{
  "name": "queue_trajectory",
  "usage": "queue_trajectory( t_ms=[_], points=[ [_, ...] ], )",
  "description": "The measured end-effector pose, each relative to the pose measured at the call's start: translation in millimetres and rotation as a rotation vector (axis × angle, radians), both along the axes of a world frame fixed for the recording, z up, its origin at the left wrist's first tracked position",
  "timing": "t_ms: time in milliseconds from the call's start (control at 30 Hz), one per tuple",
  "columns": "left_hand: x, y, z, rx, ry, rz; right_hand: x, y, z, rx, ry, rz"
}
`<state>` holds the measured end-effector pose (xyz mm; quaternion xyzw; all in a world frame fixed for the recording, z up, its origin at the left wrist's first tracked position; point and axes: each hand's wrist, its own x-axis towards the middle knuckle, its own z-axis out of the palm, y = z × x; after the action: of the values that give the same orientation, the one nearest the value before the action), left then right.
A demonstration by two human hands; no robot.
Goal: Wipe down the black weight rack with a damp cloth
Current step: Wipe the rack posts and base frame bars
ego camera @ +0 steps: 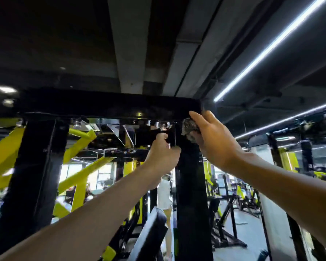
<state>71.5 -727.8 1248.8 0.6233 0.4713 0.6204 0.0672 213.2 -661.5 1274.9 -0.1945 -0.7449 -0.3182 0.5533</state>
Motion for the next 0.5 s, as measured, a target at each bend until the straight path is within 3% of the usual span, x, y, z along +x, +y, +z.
queue_trajectory(
  t_ms=[167,300,433,500],
  points=[
    [6,40,-21,0.006,0.087,0.110,-18,39,0,0.064,-0.038,0.006],
    [-1,51,-35,0.001,0.118,0.098,-36,45,-6,0.078,0.130,0.048],
    [-10,63,-42,0.014,0.148,0.096,-35,57,-12,0.346,-0.052,-0.092],
    [-11,67,-44,0.041,0.145,0.053,-23,61,-2,0.315,0.022,-0.112]
  ],
)
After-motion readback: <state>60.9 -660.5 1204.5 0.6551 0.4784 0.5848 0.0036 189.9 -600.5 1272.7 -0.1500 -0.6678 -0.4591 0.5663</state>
